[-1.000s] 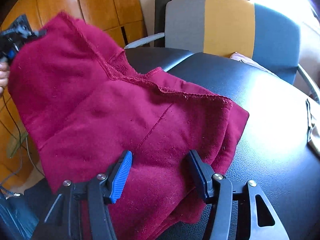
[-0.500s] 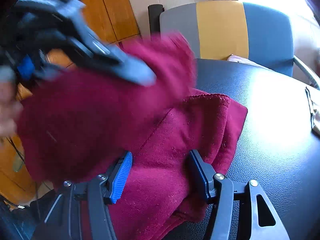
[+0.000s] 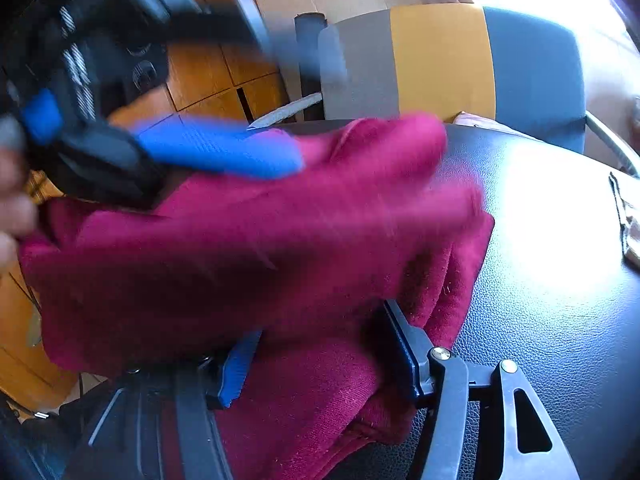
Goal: Fold clothes
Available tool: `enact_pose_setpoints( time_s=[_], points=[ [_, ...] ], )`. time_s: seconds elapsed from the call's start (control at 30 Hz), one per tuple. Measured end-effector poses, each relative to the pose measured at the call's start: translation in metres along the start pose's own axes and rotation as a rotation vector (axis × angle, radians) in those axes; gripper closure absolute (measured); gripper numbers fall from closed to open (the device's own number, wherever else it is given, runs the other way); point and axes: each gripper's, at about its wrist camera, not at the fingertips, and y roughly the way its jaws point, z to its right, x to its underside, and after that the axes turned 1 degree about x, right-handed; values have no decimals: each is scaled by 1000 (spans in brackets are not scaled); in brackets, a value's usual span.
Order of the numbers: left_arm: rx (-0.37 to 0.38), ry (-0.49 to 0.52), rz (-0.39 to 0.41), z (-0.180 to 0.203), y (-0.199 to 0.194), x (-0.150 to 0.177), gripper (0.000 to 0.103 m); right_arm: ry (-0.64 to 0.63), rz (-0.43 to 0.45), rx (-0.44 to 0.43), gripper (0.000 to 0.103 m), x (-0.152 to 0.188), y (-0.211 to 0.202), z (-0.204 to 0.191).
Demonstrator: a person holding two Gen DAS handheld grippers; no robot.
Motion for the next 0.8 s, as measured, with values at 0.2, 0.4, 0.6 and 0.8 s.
enact_pose_setpoints(
  time_s=[0.2,0.4,0.6,0.8],
  points=[
    [56,21,271,-19,-86,9,74,-2,3,6,41,1,-3,-1],
    [-263,122,369,-60,-106,56,84,-9,3,26,41,1,-8,-5],
    [-331,303,270,-50,-60,86,85,-49,11,100,43,0,-26,-7],
    [-355,453,163,-34,-22,99,85,-44,16,139,43,24,-63,-3]
  ],
)
